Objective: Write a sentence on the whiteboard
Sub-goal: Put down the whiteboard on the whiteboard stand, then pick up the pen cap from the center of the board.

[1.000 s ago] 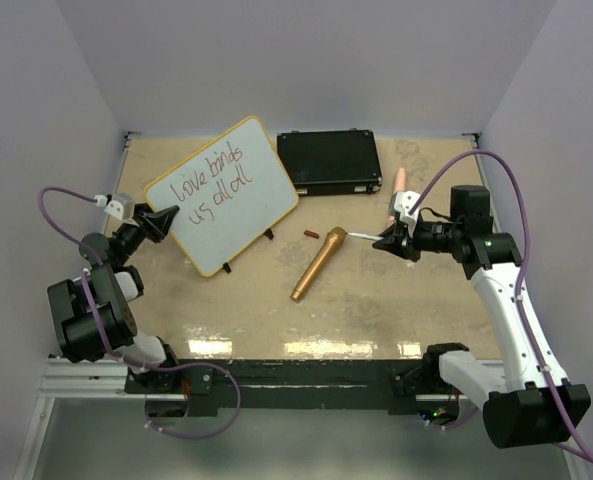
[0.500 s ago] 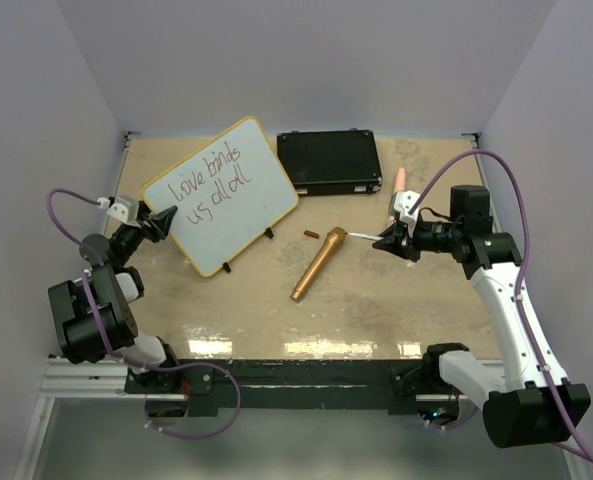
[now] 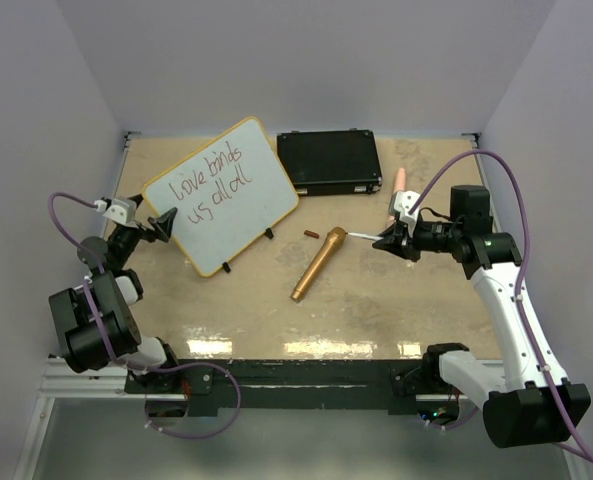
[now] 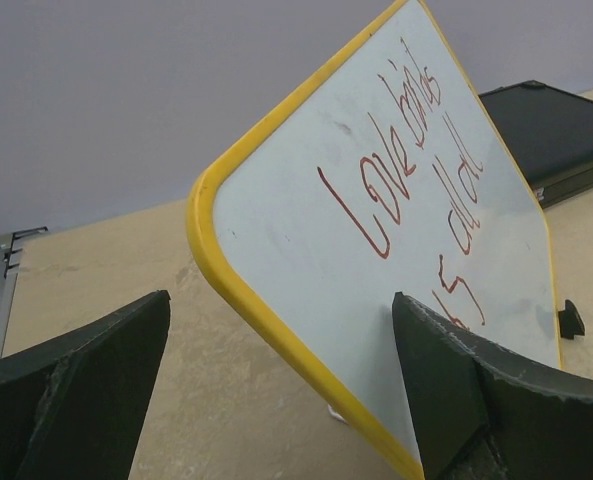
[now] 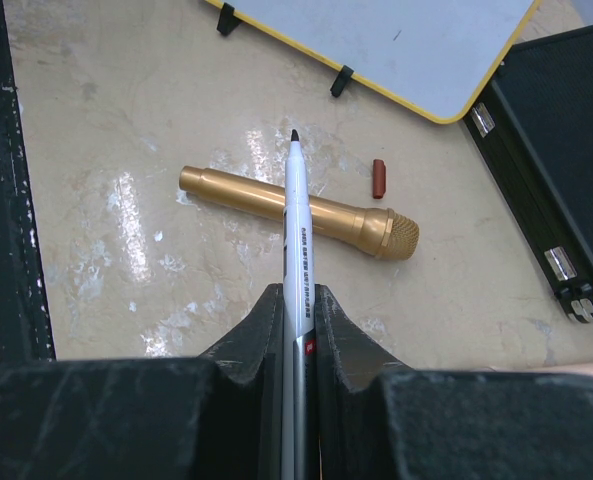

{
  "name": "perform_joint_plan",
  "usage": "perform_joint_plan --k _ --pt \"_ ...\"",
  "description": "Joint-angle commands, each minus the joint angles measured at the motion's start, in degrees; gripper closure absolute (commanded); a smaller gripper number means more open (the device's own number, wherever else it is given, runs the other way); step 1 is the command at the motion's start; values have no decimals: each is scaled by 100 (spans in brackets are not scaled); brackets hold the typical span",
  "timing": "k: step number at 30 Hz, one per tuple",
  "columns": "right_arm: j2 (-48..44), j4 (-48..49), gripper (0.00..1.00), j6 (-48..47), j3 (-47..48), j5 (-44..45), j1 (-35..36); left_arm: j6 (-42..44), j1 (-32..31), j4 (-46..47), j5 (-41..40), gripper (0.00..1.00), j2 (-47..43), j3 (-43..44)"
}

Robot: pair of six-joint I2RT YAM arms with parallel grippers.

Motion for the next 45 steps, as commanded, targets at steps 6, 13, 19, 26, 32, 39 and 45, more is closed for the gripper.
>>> perform_joint_plan --k 6,13,19,26,32,39,45 --pt "-78 -11 100 -67 6 -57 61 -469 60 1681 -343 0 -947 -198" --pt "-78 -2 100 -67 -3 -30 78 -1144 69 638 -1273 0 -2271 -367" --pt "-78 94 100 21 -38 57 87 -1769 60 -5760 -2674 0 -3417 1740" --pt "-16 235 100 152 -91 215 69 -3053 -299 -6237 -890 0 -3920 2050" --pt "45 420 100 293 -144 365 61 -2218 -3627 -8224 -3214 5 -3779 2912" --pt "54 622 100 460 -223 637 -36 -2751 -7171 -8278 -7123 5 -2070 3009" --pt "106 701 100 530 -267 752 -150 -5693 -7858 -9709 -8270 19 93 4614"
